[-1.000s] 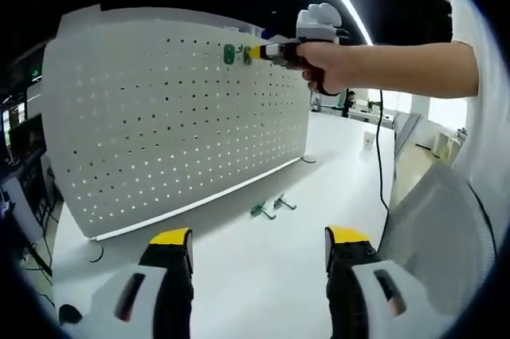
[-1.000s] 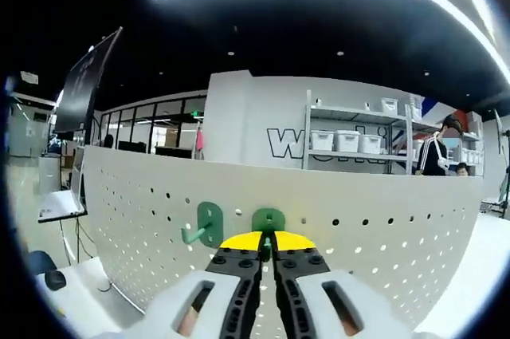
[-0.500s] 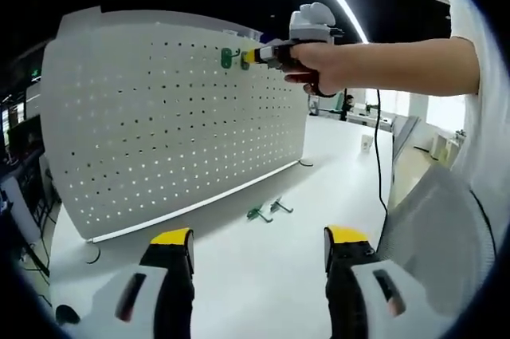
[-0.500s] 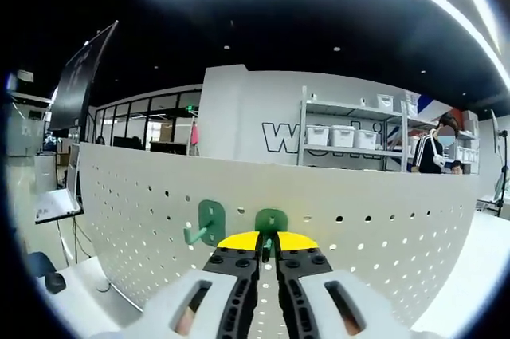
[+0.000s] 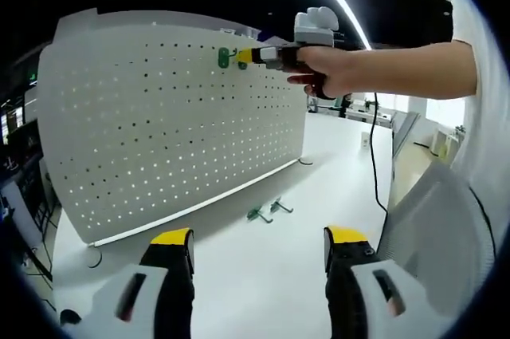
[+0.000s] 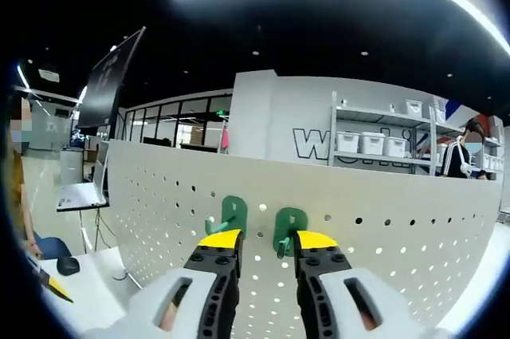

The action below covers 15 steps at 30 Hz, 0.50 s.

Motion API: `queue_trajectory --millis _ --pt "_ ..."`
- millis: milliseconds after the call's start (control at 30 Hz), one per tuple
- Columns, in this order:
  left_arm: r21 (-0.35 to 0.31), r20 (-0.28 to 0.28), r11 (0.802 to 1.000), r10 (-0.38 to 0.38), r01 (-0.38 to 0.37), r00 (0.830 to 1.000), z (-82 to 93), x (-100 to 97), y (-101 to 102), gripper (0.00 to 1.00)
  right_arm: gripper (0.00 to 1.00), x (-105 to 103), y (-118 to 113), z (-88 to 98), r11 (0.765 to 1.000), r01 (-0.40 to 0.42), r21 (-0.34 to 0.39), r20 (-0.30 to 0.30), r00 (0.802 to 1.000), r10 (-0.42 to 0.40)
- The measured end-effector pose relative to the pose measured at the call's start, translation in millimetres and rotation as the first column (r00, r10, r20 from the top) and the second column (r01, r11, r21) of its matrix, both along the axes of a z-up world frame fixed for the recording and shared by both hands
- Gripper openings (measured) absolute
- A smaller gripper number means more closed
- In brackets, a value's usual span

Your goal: Insert the hook assembly into the mounting plate slot until the hook locks in place.

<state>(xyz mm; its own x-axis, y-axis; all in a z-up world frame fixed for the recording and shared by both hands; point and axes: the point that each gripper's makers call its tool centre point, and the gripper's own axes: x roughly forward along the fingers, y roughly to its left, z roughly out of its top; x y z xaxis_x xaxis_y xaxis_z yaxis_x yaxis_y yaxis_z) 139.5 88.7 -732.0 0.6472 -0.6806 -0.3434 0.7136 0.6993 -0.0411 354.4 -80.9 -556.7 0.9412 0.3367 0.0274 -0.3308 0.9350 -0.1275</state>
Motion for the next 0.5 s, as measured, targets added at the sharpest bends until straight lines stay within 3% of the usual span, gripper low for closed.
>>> queue_trajectory --millis 167,500 --pt "-0.003 -0.004 1.0 0.005 -0.005 1.0 -0.1 0.2 0.4 0.68 0.31 -2.5 4.4 -0.1 0.999 -0.041 -0.004 0.009 0.999 0.041" --pt "0.001 -0.002 1.0 0.01 -0.01 1.0 0.8 1.2 1.9 0.68 0.34 -4.4 2.5 -2.8 0.998 -0.057 0.011 0.0 0.998 0.057"
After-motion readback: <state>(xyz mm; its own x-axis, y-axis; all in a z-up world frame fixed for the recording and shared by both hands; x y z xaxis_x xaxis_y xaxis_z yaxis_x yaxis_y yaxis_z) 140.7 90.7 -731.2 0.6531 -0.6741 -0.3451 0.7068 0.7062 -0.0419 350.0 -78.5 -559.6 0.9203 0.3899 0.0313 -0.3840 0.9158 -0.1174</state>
